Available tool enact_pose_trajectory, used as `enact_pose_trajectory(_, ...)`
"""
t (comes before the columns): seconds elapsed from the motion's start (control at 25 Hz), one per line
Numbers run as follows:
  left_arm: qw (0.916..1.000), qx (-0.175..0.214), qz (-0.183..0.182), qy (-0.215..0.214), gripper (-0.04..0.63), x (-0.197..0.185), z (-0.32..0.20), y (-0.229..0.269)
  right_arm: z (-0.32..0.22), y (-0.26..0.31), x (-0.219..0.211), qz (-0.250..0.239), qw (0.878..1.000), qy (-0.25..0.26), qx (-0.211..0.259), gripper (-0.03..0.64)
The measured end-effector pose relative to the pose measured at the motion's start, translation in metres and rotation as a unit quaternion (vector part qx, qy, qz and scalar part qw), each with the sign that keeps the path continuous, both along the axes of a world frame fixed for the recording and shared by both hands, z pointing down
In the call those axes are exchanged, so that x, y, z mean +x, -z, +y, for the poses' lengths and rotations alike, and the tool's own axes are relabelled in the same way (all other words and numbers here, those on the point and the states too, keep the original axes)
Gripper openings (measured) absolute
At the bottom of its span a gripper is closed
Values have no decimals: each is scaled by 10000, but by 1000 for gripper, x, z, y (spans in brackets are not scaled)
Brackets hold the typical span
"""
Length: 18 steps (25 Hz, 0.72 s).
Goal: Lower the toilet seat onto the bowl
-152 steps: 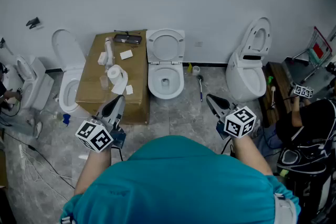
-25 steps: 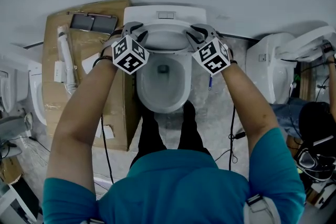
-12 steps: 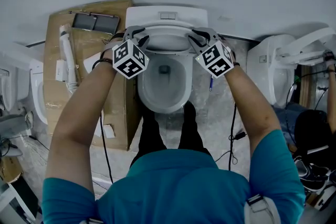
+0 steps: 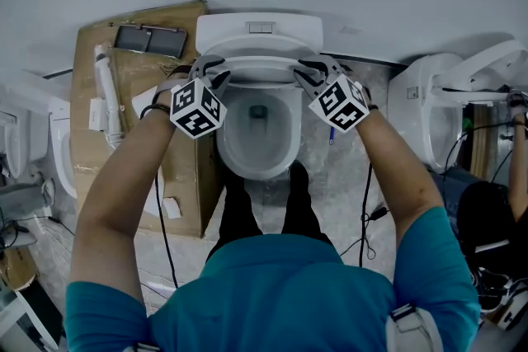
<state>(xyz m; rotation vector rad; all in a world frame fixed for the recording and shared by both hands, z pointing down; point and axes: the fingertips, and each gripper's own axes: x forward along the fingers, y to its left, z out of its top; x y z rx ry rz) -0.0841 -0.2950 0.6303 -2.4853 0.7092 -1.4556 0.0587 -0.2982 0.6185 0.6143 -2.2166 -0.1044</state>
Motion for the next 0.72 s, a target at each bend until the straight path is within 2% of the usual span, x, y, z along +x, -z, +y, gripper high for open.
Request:
enact_pose_trajectory(0.36,9989,-256,-105,-379,95,-1,27,0,14,-5,-5,267,9988,391,-108,65)
enact_pose_trajectory(0.72,9955,-236,-450,-800,95,4,42,-3,52,-10,-8,451,9947,916,-103,54)
